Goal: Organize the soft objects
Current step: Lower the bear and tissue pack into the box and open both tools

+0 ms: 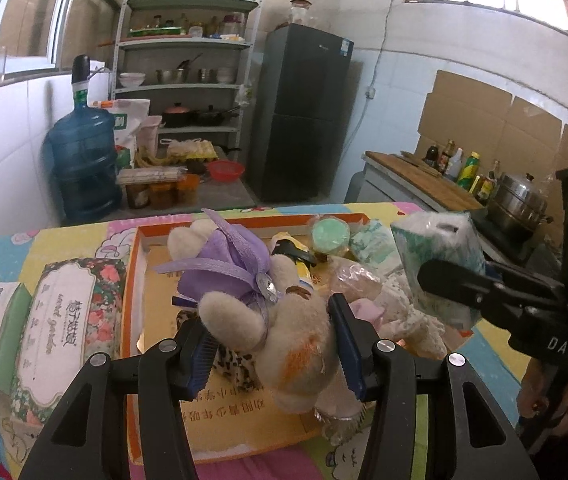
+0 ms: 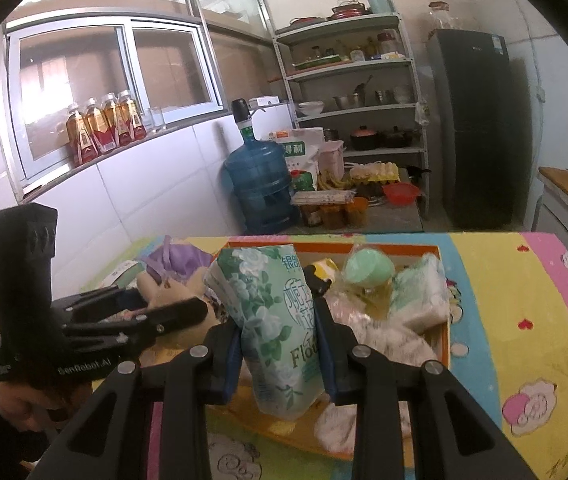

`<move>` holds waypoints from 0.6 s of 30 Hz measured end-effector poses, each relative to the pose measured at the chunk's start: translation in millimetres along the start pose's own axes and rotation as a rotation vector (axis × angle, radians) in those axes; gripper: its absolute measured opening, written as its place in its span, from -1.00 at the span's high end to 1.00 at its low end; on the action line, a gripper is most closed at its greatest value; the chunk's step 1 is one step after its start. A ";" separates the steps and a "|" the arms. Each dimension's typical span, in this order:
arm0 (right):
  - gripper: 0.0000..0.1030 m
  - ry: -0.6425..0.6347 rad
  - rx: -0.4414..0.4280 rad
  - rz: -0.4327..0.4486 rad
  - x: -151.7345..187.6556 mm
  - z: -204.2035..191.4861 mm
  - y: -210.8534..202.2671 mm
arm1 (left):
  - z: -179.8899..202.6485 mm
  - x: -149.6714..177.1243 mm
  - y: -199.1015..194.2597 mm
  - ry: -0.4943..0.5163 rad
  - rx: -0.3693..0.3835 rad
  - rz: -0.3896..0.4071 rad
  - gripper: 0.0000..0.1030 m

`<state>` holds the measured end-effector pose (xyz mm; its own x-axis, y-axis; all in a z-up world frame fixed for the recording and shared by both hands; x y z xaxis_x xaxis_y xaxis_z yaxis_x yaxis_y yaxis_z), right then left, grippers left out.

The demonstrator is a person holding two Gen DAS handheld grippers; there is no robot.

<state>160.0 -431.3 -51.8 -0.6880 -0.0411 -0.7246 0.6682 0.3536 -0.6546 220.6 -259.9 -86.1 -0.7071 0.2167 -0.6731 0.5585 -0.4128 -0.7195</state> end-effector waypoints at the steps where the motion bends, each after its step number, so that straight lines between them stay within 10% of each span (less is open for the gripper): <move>1: 0.37 -0.004 0.000 0.002 -3.6 -0.8 1.5 | -0.2 -0.6 1.6 0.000 -0.001 -0.001 -0.05; 18: 0.36 0.025 0.052 -0.035 -15.8 20.7 40.6 | -6.8 -3.1 36.7 -0.056 0.022 -0.036 -0.05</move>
<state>203.9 -435.6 -71.4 -0.7176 -0.0292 -0.6958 0.6570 0.3033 -0.6902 246.3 -269.8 -111.6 -0.7502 0.1824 -0.6355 0.5229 -0.4247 -0.7391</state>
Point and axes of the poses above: each gripper's, at about its wrist camera, not at the fingertips, and y roughly the way its jaws point, z to its right, x to its underside, the point moved 3 cm from there along y, roughly the way its jaws point, and after that the axes turned 12 degrees about -z, right-handed, at the moved point
